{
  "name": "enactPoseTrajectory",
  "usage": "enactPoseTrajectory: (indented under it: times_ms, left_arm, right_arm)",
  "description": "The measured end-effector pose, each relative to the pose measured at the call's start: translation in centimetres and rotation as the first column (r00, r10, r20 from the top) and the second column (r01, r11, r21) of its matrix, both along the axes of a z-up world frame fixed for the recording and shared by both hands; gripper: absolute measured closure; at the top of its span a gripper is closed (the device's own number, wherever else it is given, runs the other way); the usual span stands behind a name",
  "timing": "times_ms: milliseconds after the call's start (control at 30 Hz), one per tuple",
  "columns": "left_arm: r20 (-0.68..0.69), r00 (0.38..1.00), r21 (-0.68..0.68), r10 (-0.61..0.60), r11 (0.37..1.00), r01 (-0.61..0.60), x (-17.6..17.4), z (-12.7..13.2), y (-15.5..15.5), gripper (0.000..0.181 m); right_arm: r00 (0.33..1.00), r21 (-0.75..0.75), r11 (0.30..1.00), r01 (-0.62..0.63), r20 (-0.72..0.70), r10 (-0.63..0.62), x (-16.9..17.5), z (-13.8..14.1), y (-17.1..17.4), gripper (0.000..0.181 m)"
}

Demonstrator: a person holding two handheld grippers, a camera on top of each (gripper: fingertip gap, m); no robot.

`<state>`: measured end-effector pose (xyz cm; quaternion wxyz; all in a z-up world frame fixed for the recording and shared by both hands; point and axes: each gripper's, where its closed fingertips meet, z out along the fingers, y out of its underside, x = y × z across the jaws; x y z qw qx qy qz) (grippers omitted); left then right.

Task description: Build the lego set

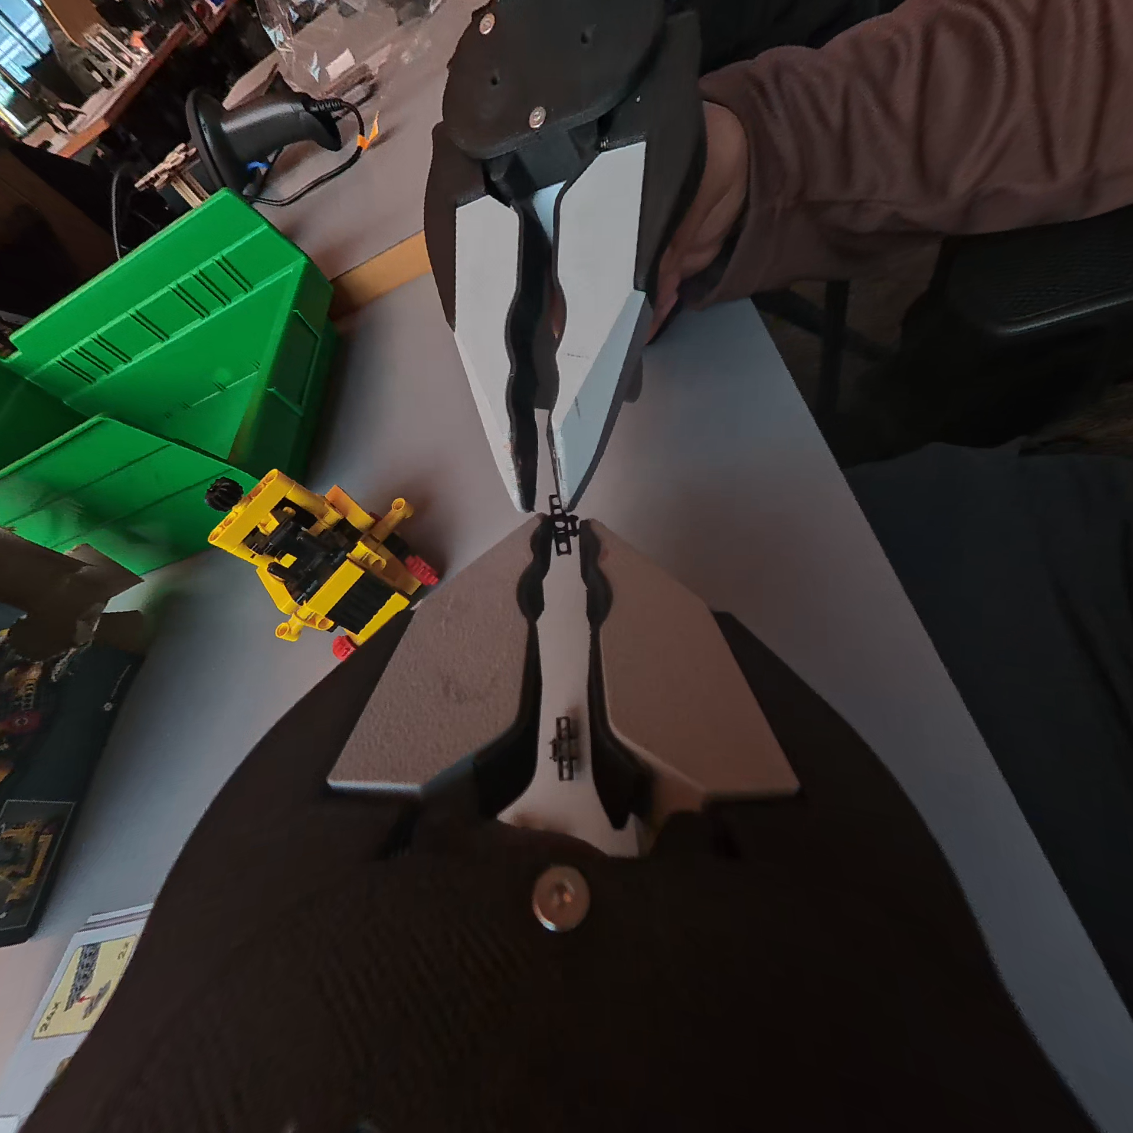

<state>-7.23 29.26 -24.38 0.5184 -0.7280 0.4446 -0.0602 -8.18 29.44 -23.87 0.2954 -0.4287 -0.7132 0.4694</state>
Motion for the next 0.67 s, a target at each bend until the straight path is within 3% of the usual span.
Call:
enactPoseTrajectory:
  times_ms: [400,667]
  left_arm:
    - [-0.029,1.0,0.02,0.008,1.0,-0.007,0.0,-0.2,0.1,0.175]
    - [-0.065,0.996,0.017,0.065,0.998,-0.064,-0.7,-0.8,0.8,0.175]
  right_arm:
    - [1.0,0.012,1.0,-0.003,0.005,0.003,0.1,-0.1,0.0,0.181]
    - [0.991,0.209,0.976,0.056,0.11,-0.08,-0.2,-2.9,1.0,0.181]
